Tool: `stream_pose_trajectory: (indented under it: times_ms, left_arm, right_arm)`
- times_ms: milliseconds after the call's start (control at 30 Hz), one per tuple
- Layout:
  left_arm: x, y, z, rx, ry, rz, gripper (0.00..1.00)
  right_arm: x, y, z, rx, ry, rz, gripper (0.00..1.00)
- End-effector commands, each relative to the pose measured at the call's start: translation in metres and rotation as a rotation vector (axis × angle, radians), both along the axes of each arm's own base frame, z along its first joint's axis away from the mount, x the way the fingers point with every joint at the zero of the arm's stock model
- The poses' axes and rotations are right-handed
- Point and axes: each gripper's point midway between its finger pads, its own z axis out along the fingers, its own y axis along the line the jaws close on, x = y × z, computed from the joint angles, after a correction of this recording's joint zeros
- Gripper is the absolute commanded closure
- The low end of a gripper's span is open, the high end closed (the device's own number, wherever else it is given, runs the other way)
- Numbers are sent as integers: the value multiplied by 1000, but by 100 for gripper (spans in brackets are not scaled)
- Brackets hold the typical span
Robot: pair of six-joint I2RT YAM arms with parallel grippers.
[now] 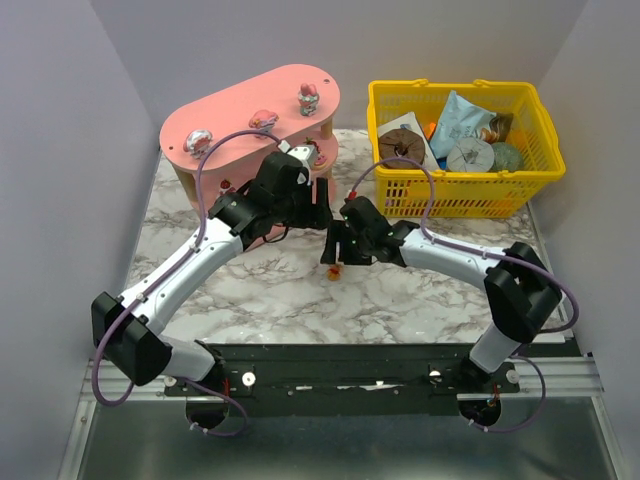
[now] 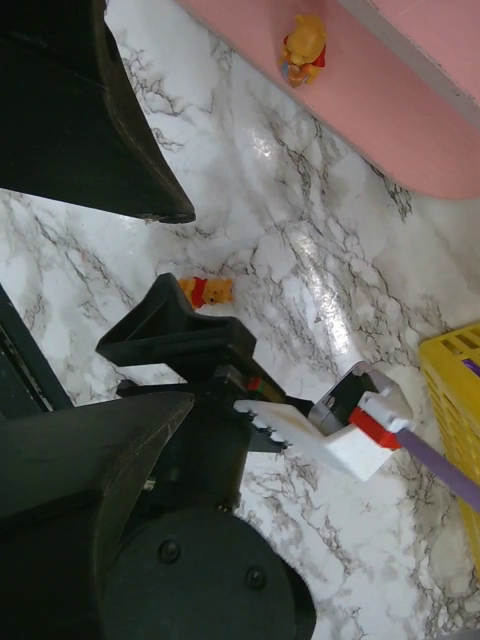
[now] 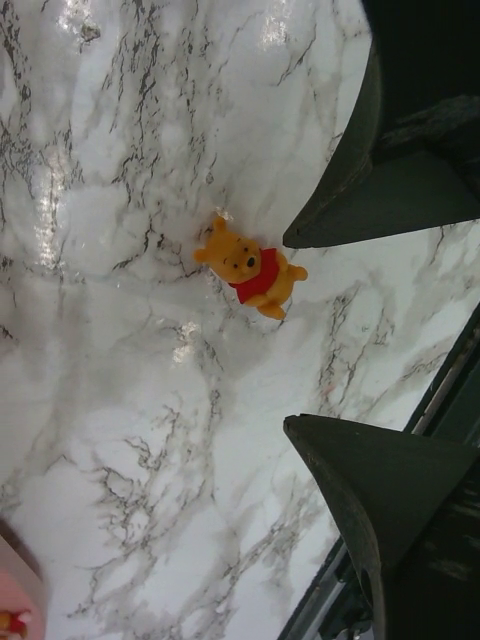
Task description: Place and organize the plastic toys onto the shelf
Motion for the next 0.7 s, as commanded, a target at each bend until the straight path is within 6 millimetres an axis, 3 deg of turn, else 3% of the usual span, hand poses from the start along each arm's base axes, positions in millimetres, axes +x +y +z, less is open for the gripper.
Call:
stream_pose_trajectory:
  times_ms: [0,167,300,667]
  left_arm:
    - [-14,0,9,-24,13,-40,23]
    - [-18,2,16,-36,-2,-42,23]
    - [-21,6,15,-28,0,-40,23]
    - [-32,20,18,-16,-13,-22,23]
  right_arm:
    - [-5,-14,-17,-105,58,-106,27]
    - [-18,-23,-42,-161,156,-158,37]
    - [-25,-12,-52,-151,192,-134,40]
    - [-11,2,-62,-124,168,-171,43]
